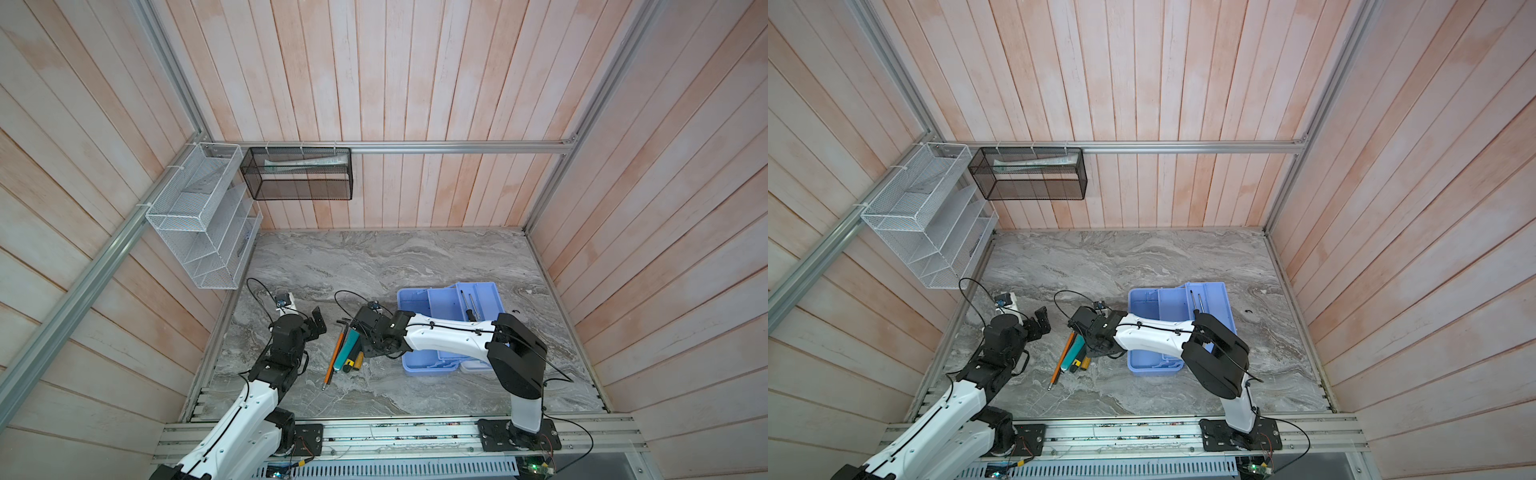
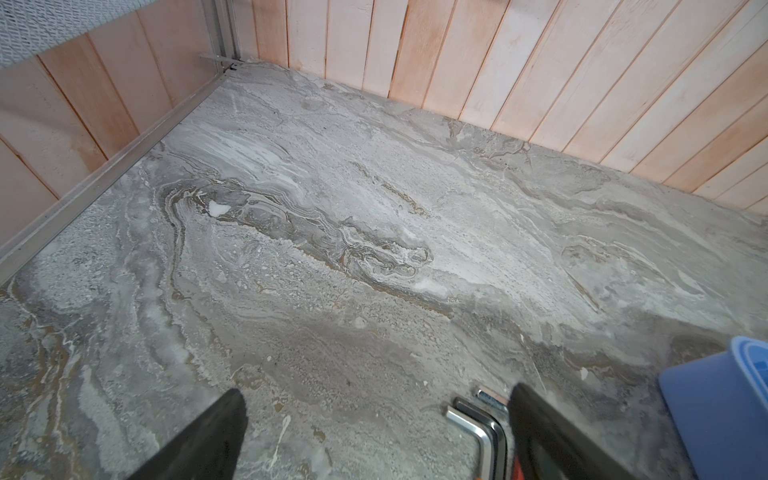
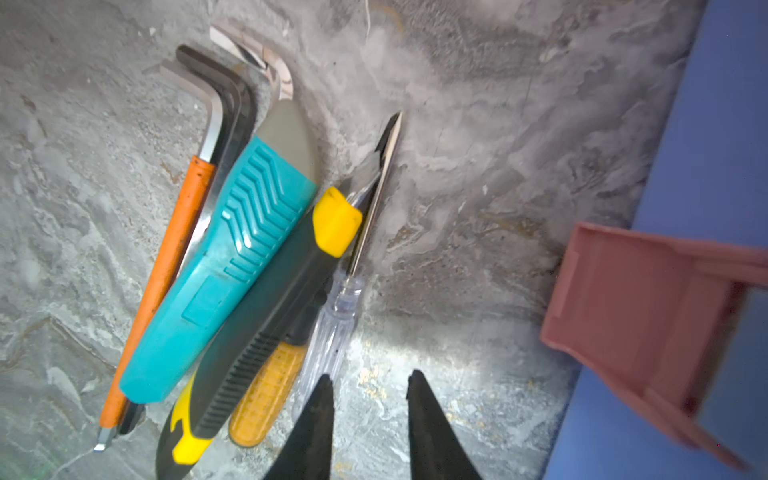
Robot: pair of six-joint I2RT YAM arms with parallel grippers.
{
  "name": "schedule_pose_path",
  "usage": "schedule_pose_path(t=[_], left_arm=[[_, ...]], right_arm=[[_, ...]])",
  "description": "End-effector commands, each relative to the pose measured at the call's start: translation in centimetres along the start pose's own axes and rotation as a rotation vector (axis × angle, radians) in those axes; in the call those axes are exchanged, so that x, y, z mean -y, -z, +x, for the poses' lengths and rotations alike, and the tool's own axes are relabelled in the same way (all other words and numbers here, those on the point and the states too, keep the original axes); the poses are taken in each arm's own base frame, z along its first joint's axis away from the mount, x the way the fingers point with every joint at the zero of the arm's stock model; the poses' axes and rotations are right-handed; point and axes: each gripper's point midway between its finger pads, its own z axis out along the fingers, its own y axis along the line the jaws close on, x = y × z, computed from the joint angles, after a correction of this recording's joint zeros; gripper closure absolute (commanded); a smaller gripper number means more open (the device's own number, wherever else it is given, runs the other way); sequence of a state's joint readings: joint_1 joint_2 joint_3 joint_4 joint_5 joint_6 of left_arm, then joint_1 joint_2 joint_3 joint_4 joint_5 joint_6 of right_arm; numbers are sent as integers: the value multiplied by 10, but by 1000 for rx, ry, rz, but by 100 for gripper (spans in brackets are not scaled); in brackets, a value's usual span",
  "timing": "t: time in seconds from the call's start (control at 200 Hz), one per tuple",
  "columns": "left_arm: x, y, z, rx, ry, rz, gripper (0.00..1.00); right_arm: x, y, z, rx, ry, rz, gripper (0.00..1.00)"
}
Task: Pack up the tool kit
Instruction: 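Move the right gripper to the tools and grasp the clear-handled flat screwdriver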
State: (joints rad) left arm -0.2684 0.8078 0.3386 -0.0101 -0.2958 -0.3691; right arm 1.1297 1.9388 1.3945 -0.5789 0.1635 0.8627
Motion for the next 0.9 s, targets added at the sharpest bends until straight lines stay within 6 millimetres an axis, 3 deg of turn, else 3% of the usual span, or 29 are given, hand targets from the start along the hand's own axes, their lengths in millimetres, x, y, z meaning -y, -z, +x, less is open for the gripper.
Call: schedule_pose_path(t=[0.0,0.315,0.54,0.745,0.895], left_arm=[[3,2,-13,33,3,11,0],[2,3,-12,33,5,7,0],[3,1,-12,27,2,8,0],[3,3,-13,35,4,12,0],[2,4,-13,36,6,11,0]], right_arm=[[9,-3,2,-4,-5,45,69],[-1,-13,-2,13,-10,9,63],[-10,-29,7,-33,28,14,63],[-2,-35,16,-59,57,94,63],[15,-17,16,-54,91,212,69]])
